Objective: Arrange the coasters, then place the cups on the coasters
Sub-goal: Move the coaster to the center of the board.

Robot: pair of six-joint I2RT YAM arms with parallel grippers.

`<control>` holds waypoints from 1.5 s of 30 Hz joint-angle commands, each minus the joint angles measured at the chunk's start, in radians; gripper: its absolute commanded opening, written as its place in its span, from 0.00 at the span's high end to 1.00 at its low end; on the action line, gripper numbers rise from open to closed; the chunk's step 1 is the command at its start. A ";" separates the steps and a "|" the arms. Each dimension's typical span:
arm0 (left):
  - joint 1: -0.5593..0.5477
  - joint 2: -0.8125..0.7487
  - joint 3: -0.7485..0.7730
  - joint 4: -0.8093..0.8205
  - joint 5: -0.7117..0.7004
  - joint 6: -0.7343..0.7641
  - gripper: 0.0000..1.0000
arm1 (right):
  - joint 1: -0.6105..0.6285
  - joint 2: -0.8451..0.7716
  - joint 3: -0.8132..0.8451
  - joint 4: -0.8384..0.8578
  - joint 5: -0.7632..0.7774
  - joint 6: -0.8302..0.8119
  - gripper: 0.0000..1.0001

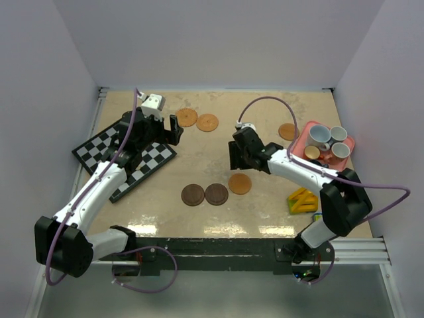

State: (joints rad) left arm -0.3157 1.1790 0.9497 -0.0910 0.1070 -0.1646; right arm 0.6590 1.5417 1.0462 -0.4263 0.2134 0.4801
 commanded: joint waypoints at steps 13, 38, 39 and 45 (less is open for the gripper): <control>-0.005 -0.012 0.001 0.037 -0.021 0.000 0.00 | -0.001 0.129 -0.008 0.167 0.081 -0.023 0.74; -0.006 -0.022 0.003 0.039 -0.004 -0.006 0.00 | -0.001 0.106 -0.169 0.178 0.074 0.071 0.80; -0.006 -0.024 0.003 0.039 -0.004 -0.006 0.00 | -0.001 0.098 -0.175 0.179 0.069 0.075 0.80; -0.006 -0.028 0.003 0.040 -0.004 -0.006 0.00 | 0.004 0.066 -0.190 0.170 0.057 0.089 0.81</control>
State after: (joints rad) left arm -0.3157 1.1778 0.9497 -0.0910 0.0963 -0.1646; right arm 0.6590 1.6428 0.8738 -0.2279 0.2855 0.5385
